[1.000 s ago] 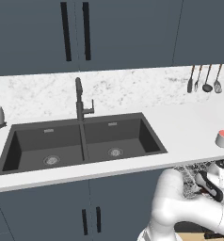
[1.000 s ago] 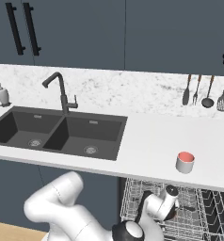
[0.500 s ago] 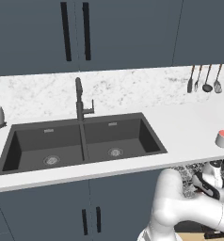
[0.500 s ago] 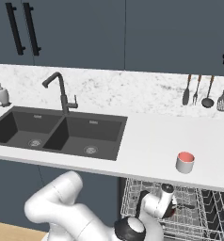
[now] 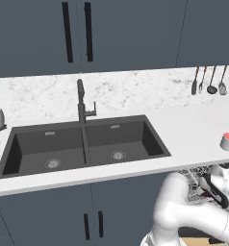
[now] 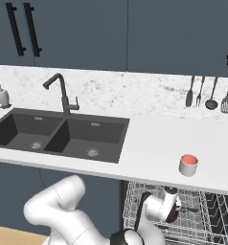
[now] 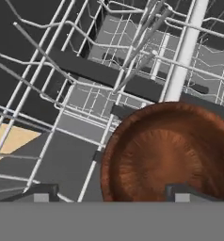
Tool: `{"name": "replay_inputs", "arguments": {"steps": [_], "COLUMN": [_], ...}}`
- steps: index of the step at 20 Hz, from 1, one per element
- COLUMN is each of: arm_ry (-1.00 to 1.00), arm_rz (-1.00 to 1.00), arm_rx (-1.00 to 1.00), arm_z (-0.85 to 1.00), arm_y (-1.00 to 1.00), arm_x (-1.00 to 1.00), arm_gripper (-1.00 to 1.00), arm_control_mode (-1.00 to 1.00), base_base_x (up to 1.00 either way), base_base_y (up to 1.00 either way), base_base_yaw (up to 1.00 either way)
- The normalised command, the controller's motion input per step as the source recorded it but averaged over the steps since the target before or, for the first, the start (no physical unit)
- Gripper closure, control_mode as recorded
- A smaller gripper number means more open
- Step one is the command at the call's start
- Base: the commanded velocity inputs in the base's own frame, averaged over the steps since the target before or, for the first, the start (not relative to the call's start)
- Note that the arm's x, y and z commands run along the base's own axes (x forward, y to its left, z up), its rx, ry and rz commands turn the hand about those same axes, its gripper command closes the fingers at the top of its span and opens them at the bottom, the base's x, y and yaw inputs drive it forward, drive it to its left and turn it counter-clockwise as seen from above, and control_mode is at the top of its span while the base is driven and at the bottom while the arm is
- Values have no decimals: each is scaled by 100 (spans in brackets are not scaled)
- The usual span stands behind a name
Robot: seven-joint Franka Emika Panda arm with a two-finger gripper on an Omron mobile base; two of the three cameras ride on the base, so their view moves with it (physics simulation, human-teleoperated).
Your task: Pick up the cup and bowl from the counter, place them in the dishwasher, and close the dishwasher door.
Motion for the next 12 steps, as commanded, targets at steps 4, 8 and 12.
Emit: {"name": "replay_inputs", "arguments": {"steps": [4,8,12], "arm_ry": [-10,-3,-3], "arm_rz": [0,0,0], "arm_rx": [0,0,0], "arm_z": [100,100,100], "arm_y": [0,0,0], "arm_x": [-34,-42,-21], "arm_gripper": [-100,-100,-100], "arm_control_mode": [-100,-100,-100], "base_base_x": [0,0,0], "base_base_y": [0,0,0], "base_base_yaw": [0,0,0]}}
